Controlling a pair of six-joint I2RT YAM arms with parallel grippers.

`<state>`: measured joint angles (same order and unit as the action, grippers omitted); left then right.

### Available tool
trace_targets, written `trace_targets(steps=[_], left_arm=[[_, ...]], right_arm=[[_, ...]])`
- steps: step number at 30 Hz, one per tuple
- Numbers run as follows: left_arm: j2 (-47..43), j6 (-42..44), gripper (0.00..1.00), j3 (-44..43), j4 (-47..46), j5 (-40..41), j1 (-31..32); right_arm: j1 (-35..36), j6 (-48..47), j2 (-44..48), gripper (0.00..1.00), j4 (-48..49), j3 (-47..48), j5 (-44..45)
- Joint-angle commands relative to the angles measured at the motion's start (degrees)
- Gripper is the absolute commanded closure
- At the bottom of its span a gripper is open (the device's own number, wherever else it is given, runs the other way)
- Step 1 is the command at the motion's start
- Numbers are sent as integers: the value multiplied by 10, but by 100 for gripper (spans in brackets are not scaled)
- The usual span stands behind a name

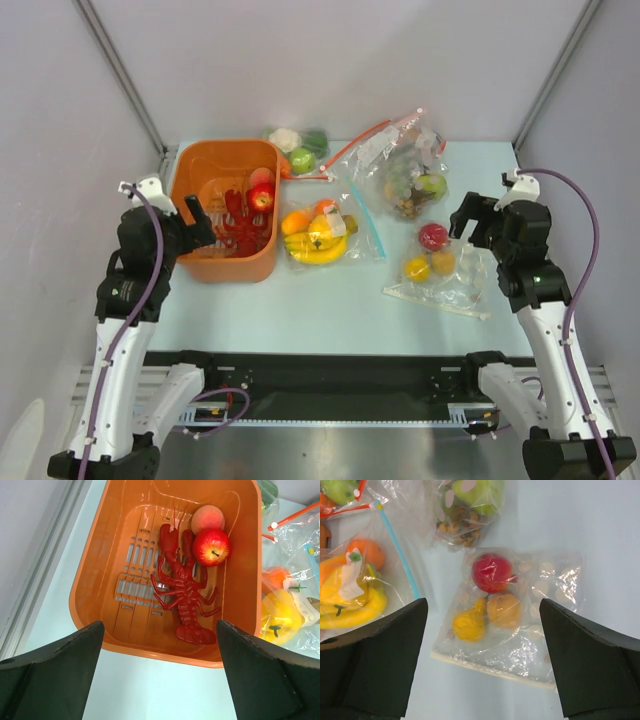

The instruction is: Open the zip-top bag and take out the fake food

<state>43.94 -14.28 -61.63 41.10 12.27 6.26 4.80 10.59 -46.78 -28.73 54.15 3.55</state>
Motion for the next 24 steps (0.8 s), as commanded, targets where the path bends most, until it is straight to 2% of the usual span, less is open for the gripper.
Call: trace_targets(steps=[1, 4, 11, 17, 24], left_arm=[[-1, 8, 0, -19, -9, 6, 2], [-3, 8, 0, -15, -21, 12, 2], [-8, 13, 0, 2, -54, -5, 2], [24, 32, 0, 5, -97, -89, 2], [65, 31, 0, -8, -143, -128, 2]], right_arm=[[2, -8, -10, 0, 13, 27, -49], [2, 2, -39, 0, 24, 32, -97], [2, 27, -175, 0, 91, 49, -238], [22, 37, -350, 7, 131, 115, -349], [55, 81, -519, 12, 205, 190, -392]])
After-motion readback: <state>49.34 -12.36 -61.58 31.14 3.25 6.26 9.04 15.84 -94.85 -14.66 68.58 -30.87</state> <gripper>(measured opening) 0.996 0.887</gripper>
